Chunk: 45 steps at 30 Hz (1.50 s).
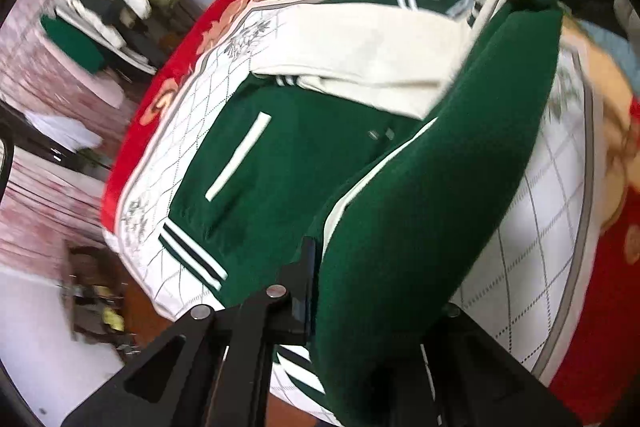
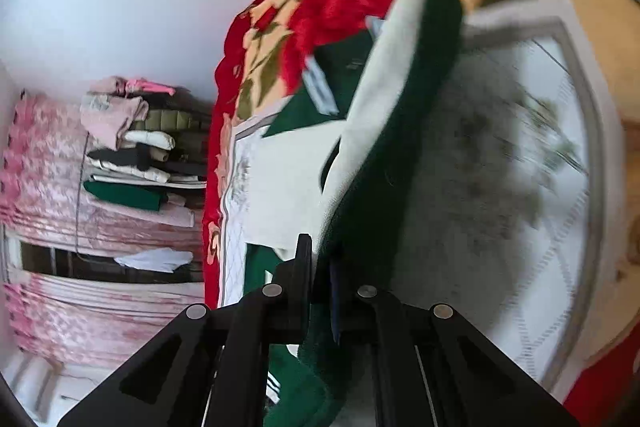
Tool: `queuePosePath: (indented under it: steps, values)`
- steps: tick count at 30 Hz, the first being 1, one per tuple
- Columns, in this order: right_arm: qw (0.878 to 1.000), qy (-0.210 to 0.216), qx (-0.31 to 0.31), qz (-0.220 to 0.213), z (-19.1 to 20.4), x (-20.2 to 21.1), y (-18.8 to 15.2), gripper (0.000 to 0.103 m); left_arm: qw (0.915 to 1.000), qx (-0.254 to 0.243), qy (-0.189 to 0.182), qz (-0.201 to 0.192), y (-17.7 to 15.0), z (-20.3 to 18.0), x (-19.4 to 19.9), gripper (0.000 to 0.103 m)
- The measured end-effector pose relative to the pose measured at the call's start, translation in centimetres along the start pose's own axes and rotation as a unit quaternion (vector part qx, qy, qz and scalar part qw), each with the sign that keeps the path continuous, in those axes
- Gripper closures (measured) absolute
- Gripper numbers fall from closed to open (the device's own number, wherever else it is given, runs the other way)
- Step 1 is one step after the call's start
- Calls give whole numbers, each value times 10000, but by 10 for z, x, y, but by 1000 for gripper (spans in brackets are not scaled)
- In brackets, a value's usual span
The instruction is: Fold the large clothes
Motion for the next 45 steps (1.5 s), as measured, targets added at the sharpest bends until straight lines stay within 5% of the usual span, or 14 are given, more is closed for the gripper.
queuePosePath:
  steps: [4,10,16,17,21,22,25,26,29,31,33,36,41,45]
  values:
    - [9992,-332,214,48,72,-39,18,95,9982,227,-529,183,41,55,-20,97]
    - [9911,-896,898,409,179,-150,35,95,9892,680,-1073,734,81,134,-85,98]
    - [9707,-1609,1445,1052,223,-286,24,95,9674,1376,-1575,1425,91,190,-175,92]
    - [9663,-1725,1483,1206,222,-310,20,95,9627,1484,-1609,1593,89,197,-193,90]
    - [9556,-1938,1365,1750,206,-370,3,88,9198,2379,-2239,2175,79,218,-238,75]
    - [9560,-1887,1288,1839,202,-376,0,84,9031,2693,-2494,2230,79,227,-241,72]
    - [9618,-1560,1163,1925,199,-375,-2,76,8869,3253,-2636,1951,85,259,-237,42]
    - [9637,-1420,1149,1945,202,-369,-2,74,8862,3354,-2593,1867,85,269,-234,29]
    - [9666,-1323,1211,1832,199,-329,-9,40,8927,3507,-2300,1647,81,292,-221,27]
    - [9685,-1436,1167,1668,184,-292,-15,33,9019,3416,-2121,1578,78,295,-214,25]
    - [9683,-1668,1042,1541,161,-261,-23,33,9232,3080,-1678,1569,70,285,-213,24]
    - [9664,-2056,707,1374,112,-218,-37,32,9554,2424,-548,1597,44,287,-243,20]
    - [9679,-2137,-196,1308,30,-194,-60,32,9448,2750,-657,1658,34,294,-253,13]
    - [9832,-1310,-531,1152,5,-221,-58,31,9463,2769,-782,1474,39,292,-227,13]
Point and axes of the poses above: each gripper's, at about its wrist camera, not at the fingertips, and x roughly against the way its jaws point, z to its left, y to its top, the point moved 10 cm from there along -x, roughly the way its jaws point, and after that the axes turned 9 degrees about x, right-handed, at the moved point
